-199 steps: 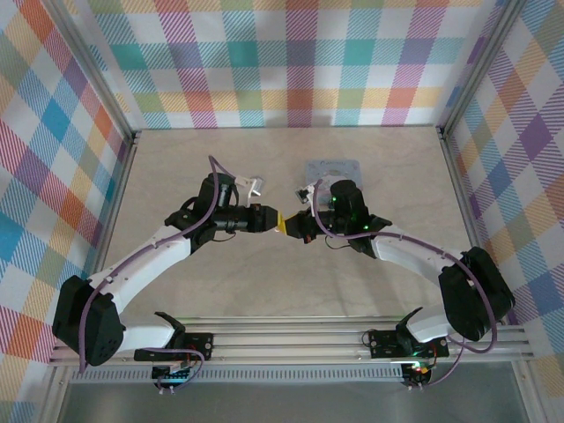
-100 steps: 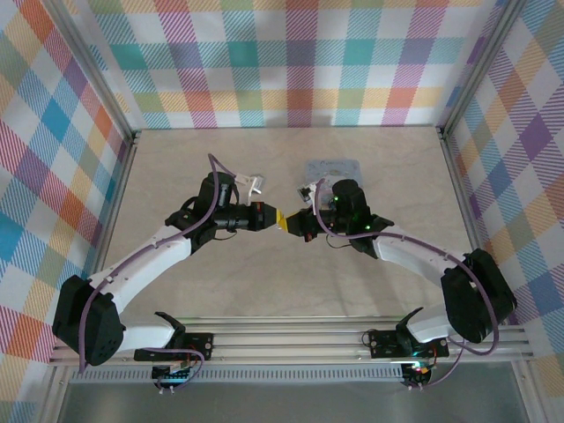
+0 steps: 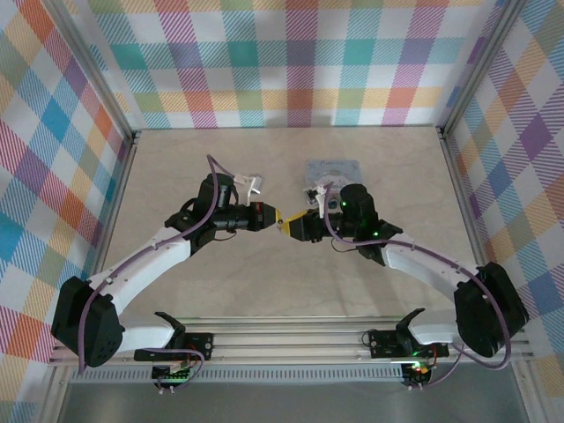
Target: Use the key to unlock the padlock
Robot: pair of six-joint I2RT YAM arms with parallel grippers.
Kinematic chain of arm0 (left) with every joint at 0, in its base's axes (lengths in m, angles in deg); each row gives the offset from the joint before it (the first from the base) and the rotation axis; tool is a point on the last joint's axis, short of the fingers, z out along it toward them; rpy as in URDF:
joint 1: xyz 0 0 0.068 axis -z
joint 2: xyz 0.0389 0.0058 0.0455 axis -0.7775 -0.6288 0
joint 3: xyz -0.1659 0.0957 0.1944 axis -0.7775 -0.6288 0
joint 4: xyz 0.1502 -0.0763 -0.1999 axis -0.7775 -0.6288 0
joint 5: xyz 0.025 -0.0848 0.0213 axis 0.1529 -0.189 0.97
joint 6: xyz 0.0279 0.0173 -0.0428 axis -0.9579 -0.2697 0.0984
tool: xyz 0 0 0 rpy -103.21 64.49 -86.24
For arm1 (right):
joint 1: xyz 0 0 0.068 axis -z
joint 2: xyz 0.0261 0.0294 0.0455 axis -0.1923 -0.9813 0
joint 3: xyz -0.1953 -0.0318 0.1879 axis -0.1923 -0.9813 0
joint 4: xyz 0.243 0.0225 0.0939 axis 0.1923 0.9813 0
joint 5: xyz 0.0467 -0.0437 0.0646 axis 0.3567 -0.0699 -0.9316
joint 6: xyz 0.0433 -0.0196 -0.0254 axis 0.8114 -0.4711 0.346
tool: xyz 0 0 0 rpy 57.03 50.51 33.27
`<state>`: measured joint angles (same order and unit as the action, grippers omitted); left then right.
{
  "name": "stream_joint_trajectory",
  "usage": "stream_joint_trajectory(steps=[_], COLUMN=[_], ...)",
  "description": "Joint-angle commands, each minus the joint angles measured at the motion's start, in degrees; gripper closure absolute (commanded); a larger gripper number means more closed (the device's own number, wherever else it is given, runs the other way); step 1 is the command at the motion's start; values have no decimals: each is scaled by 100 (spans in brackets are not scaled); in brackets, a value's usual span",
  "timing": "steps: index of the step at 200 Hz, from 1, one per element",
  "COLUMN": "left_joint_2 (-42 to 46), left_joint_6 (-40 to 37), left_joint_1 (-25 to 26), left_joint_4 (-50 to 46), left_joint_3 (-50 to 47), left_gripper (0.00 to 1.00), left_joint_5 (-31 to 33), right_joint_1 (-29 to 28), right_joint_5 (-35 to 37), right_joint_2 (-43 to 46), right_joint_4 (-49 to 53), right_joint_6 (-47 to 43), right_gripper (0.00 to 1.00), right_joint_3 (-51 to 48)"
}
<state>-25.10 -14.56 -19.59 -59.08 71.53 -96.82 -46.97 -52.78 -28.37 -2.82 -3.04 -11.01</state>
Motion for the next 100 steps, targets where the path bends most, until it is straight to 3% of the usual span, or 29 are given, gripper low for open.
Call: stream_joint_trajectory(steps=[1, 40, 100], left_joint_2=[132, 95, -76], left_joint_6=[-179, -333, -437], left_joint_1=[29, 29, 29], left_joint_4=[-24, -213, -341], left_joint_3=[161, 361, 582], left_gripper=[100, 100, 100], left_joint_5=[31, -38, -330], right_joint_1=[89, 121, 116], right_joint_5=[79, 185, -530], right_joint_2=[281, 284, -312], right_joint_4=[95, 183, -131], right_joint_6=[71, -24, 151], right_gripper=[64, 64, 64], right_joint_3=[-97, -95, 342])
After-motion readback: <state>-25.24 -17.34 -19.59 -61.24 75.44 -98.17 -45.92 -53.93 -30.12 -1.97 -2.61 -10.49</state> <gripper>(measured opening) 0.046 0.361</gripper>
